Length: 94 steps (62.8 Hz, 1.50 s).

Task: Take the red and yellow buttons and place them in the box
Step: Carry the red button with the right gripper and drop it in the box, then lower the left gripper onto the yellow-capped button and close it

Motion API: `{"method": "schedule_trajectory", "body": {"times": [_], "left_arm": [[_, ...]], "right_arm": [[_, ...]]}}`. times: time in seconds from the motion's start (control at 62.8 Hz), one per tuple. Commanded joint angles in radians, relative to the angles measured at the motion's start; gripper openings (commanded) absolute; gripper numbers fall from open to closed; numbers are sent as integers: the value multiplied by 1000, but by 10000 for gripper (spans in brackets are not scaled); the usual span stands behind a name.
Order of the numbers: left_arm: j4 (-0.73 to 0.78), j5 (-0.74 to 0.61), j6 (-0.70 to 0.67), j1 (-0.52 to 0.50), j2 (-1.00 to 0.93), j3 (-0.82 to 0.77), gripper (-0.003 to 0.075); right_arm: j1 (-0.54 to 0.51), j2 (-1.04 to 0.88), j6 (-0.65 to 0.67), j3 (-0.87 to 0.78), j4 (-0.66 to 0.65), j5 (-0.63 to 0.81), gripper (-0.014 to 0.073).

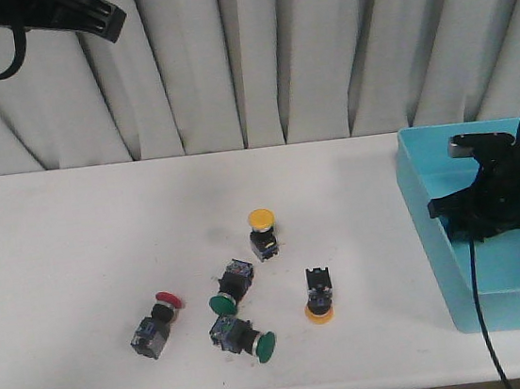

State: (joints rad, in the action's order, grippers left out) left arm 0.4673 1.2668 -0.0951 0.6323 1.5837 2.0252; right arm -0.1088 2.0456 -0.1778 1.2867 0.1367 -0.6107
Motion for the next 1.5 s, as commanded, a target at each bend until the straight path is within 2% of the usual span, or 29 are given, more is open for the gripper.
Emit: {"method": "schedule_trajectory", "body": {"times": [0.0,0.287,0.398,0.541,0.685,0.78,0.924,1.019,1.194,1.354,1.481], "left_arm": [[23,-12,-11,4,-37,26,-7],[23,-12,-16,4,-37,26,-4],[21,-25,-36,4,-37,26,5],[-39,-95,-33,4,-35,26,56],[-74,-135,-33,4,-6,26,183],[-81,-133,-33,4,37,26,335],[-81,-136,-36,4,121,26,527],[-85,-139,-47,4,180,26,599],[-188,-180,-85,4,289,26,609],[-222,-186,-84,4,387,26,601],[-248,-201,-84,4,457,26,592]], "right_arm": [[-6,-41,-31,22,-11,6,480],[-6,-81,-34,22,-11,-24,503],[-6,-167,-34,22,13,-46,502],[-6,-323,-74,22,64,-72,502],[-4,-493,-127,22,125,-95,502],[19,-601,-167,22,136,-111,502],[104,-764,-176,9,135,-131,502],[172,-848,-176,-19,134,-129,502],[254,-984,-176,-102,79,-108,502],[265,-1076,-139,-207,-16,-6,502],[265,-1127,-95,-272,-31,78,502]]}}
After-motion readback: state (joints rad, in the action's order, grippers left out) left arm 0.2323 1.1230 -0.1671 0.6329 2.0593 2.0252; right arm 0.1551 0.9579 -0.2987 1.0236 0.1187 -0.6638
